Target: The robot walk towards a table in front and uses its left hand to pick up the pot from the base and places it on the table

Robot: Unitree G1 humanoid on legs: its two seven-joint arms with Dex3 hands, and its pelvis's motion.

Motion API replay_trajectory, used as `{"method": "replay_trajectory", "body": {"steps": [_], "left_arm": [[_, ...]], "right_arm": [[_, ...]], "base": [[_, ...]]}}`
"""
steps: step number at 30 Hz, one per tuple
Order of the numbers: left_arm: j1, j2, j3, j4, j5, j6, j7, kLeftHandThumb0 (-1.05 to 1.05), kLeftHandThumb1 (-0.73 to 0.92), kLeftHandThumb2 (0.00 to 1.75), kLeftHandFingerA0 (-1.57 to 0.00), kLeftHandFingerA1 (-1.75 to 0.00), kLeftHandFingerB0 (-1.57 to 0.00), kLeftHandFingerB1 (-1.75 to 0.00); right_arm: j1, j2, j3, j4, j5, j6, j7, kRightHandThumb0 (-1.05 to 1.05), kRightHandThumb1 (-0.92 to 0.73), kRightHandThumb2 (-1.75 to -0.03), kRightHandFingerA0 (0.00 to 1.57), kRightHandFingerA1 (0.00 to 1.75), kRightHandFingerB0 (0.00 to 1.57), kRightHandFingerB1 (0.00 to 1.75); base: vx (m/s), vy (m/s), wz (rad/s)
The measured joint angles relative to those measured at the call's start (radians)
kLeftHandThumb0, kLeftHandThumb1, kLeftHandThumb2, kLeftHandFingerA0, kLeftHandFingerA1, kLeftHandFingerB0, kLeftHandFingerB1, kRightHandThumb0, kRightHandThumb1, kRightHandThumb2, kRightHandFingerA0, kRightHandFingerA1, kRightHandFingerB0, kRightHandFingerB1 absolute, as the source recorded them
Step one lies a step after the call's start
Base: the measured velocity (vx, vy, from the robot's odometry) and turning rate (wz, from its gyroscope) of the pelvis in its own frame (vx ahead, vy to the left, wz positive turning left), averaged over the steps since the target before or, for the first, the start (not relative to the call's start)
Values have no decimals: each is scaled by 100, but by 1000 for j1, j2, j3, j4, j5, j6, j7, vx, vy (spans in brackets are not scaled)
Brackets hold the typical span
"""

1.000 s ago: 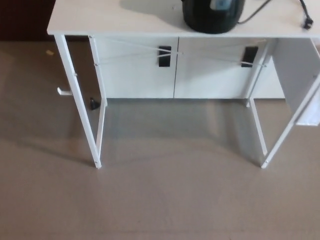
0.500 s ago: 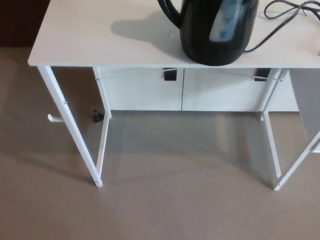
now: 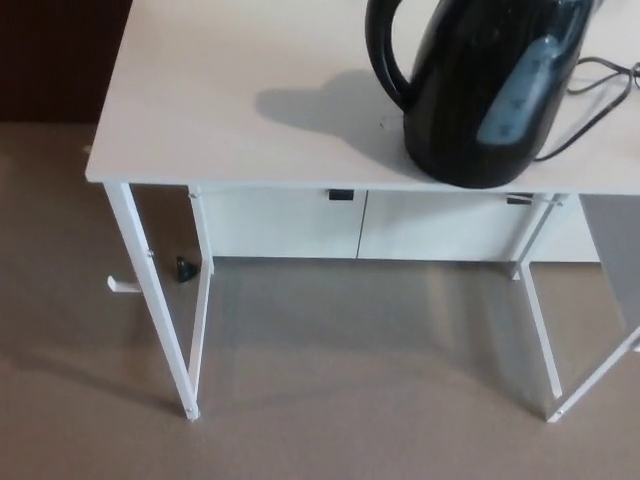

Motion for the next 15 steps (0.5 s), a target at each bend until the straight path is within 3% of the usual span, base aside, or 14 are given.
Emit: {"method": "replay_trajectory", "body": {"steps": [1, 9, 15], "left_arm": [[-1, 0, 0, 1, 0, -1, 0, -26, 44, 53, -54, -38, -39, -33], [-3, -5, -5, 1, 2, -6, 1, -31, 40, 59, -53, -42, -40, -38], [4, -6, -6, -2, 2, -7, 1, -31, 40, 59, -53, -42, -39, -38]], "right_arm": [[-1, 0, 0, 0, 0, 0, 0, -29, -57, -57, 49, 45, 37, 39], [-1, -6, -1, -2, -2, -2, -2, -30, -57, -57, 49, 45, 38, 39], [1, -8, 0, 1, -8, -3, -3, -30, -58, -57, 50, 44, 38, 38]], "base": [[97, -46, 1], [110, -190, 16], [129, -21, -8]]}}
